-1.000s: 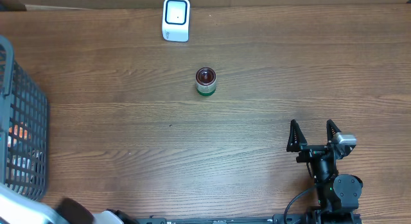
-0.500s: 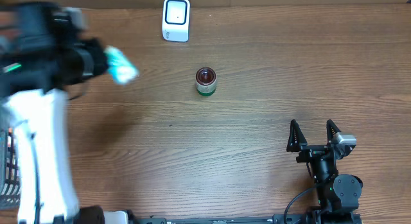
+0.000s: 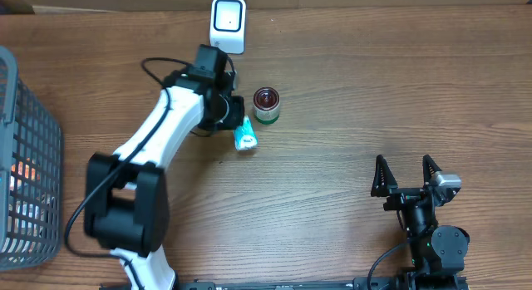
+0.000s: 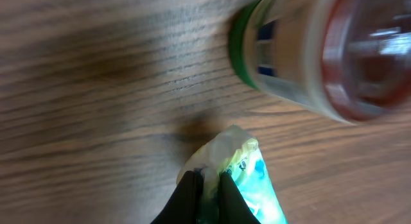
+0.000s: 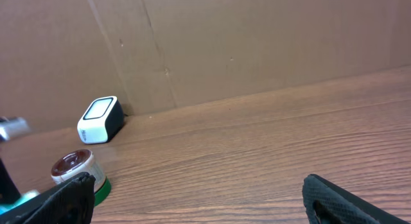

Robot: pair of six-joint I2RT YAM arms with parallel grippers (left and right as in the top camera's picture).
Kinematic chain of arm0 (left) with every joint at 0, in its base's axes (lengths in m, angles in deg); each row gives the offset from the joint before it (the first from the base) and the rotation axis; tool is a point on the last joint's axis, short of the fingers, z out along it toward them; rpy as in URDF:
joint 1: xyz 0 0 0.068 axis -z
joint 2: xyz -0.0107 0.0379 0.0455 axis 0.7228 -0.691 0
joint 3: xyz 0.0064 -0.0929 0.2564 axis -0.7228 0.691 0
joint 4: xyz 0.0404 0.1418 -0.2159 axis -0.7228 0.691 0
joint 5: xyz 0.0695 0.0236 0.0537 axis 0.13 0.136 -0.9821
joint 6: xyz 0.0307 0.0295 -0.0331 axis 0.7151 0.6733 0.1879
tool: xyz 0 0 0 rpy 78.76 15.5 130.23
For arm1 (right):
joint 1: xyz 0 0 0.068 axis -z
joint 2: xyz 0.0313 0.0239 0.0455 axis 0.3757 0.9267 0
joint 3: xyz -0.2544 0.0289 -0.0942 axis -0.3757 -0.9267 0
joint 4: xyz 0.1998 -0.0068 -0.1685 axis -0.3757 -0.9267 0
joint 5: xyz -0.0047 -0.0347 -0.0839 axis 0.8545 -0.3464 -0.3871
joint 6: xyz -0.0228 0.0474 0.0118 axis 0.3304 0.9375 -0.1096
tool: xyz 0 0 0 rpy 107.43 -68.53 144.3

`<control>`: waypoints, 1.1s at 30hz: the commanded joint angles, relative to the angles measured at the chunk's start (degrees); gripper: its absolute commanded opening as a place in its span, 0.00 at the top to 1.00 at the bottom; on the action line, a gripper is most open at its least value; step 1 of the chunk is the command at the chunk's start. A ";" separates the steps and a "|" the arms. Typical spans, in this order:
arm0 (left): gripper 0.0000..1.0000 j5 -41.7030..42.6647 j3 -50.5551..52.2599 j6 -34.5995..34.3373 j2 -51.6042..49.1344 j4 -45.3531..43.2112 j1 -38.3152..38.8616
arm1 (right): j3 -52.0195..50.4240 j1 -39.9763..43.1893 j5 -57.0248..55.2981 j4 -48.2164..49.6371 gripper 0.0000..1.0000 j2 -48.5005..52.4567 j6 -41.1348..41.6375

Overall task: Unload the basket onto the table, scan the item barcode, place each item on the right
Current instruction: 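Carry the teal packet past the scanner and drop it on the table, then reach the left gripper into the basket and grasp an orange Kleenex pack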

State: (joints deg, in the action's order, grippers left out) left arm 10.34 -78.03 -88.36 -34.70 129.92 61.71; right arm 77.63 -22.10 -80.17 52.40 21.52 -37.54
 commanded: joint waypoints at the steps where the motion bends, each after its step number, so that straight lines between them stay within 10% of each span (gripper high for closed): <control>1: 0.70 0.31 0.35 -2.16 -2.62 -0.87 1.09 | -0.61 0.15 0.11 0.28 0.00 -0.46 0.02; 3: 0.47 0.35 0.33 -2.23 -3.04 -1.11 1.33 | -0.61 0.15 0.09 0.28 0.00 -0.46 0.02; 6: 0.39 0.28 -0.90 -2.21 -1.90 -0.09 0.68 | -0.61 0.15 0.11 0.28 0.00 -0.46 0.02; 18: 0.36 -4.02 -27.21 -1.97 12.76 21.84 -18.99 | -0.61 0.15 0.11 0.31 0.00 -0.46 0.02; 21: 0.22 -8.11 -31.87 -1.97 17.11 24.04 -29.09 | -0.61 0.15 0.11 0.31 0.00 -0.46 0.02; 33: 0.22 -9.16 -23.96 -9.29 14.69 20.46 -68.39 | -0.61 0.15 0.11 0.28 0.00 -0.46 0.02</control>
State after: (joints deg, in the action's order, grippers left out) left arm 1.68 -107.27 -95.16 -15.64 151.40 -1.94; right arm 77.63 -22.10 -80.19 52.40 21.52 -37.52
